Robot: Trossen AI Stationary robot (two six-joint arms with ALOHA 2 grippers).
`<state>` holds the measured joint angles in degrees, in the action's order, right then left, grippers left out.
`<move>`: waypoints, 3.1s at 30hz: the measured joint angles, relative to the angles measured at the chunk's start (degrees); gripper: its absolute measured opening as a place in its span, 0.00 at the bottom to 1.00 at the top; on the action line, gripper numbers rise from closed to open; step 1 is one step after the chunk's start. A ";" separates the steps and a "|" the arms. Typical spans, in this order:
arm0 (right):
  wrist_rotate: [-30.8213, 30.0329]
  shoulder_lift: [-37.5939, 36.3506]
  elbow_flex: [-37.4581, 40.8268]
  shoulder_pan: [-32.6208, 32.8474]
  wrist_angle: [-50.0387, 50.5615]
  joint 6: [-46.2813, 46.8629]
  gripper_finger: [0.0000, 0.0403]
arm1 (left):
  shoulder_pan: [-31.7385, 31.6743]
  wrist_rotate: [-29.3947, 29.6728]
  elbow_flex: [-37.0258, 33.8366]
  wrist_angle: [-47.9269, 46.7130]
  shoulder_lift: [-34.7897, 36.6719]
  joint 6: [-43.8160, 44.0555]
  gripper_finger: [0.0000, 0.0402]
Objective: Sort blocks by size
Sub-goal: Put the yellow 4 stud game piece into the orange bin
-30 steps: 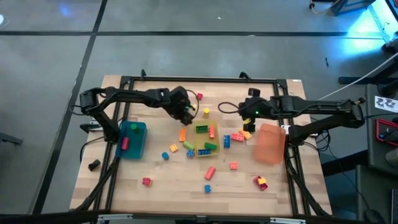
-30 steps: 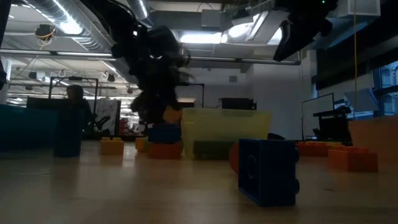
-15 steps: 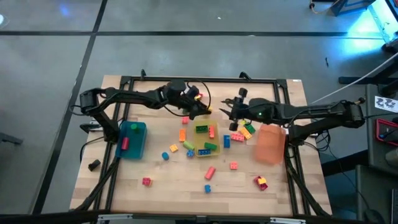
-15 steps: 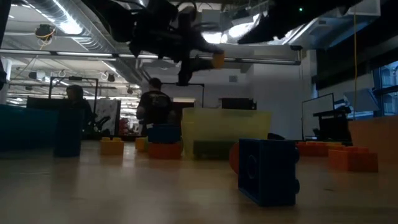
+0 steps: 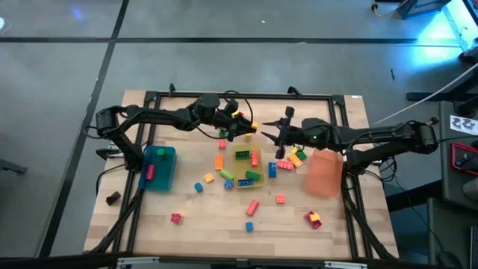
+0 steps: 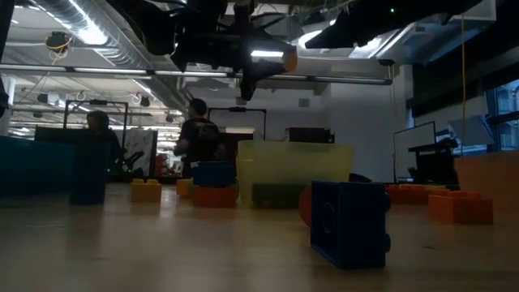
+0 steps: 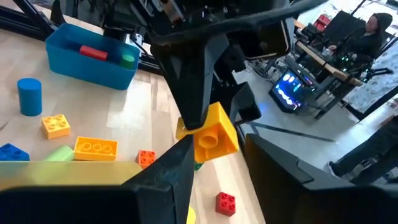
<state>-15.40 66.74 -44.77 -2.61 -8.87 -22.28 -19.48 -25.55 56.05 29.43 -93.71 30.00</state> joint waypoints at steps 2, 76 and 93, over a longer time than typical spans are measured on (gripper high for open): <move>0.03 0.00 0.02 0.00 0.38 0.90 0.36 | 0.01 -0.01 0.00 0.00 0.00 0.00 0.34; -1.05 3.98 -9.65 -0.03 34.87 8.35 0.38 | -2.76 0.24 -0.04 -14.99 0.04 -13.47 0.52; 25.05 4.00 -15.94 -0.02 87.57 46.39 0.38 | -8.44 0.24 -0.04 -15.70 0.04 -19.69 0.52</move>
<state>9.65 70.74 -60.71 -2.63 78.69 24.10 -27.92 -25.31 56.01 13.73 -93.67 10.31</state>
